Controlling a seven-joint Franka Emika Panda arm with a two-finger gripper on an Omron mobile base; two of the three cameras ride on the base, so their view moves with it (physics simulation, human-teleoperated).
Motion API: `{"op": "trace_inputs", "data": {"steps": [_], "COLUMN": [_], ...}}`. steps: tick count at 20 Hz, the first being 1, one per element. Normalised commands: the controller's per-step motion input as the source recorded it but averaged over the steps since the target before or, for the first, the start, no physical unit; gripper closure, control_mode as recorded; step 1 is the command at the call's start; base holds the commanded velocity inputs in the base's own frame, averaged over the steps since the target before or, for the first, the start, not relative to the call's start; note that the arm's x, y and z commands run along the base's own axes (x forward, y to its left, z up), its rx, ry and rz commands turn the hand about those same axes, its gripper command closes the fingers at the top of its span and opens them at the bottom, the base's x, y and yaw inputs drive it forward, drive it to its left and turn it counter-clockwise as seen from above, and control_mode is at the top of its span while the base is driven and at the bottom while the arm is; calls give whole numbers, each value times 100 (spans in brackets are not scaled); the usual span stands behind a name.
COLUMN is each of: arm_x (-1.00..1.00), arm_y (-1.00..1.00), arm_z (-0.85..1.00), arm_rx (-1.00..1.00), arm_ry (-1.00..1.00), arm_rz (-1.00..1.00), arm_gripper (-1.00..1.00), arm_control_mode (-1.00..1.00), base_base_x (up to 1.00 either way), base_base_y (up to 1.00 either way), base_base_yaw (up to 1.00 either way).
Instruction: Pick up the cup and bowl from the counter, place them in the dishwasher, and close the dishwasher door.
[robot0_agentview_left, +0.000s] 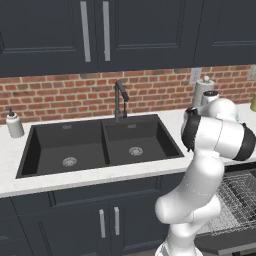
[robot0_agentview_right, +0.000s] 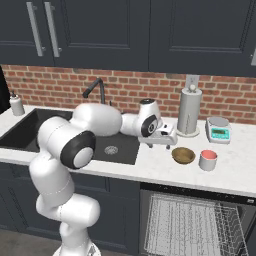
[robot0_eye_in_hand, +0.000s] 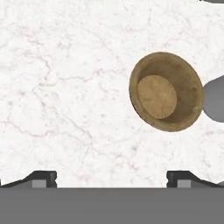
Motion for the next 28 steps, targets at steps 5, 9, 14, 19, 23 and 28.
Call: {"op": "trace_inputs", "data": {"steps": [5, 9, 14, 19, 23, 28], "arm_x": [4, 0, 1, 10, 21, 17], "arm_y": [-21, -22, -4, 0, -1, -14], "arm_z": [-21, -27, -14, 0, 0, -4], "arm_rx": [-4, -2, 0, 0, 0, 0], "arm_ry": [-1, 0, 0, 0, 0, 0], "arm_rz": [0, 0, 0, 2, 5, 4], "arm_gripper": [-100, -100, -100, -100, -100, -100], "arm_control_mode": [-100, -100, -100, -100, -100, -100], "base_base_x": [0, 0, 0, 0, 0, 0], "base_base_y": [0, 0, 0, 0, 0, 0], "base_base_yaw": [0, 0, 0, 0, 0, 0]}}
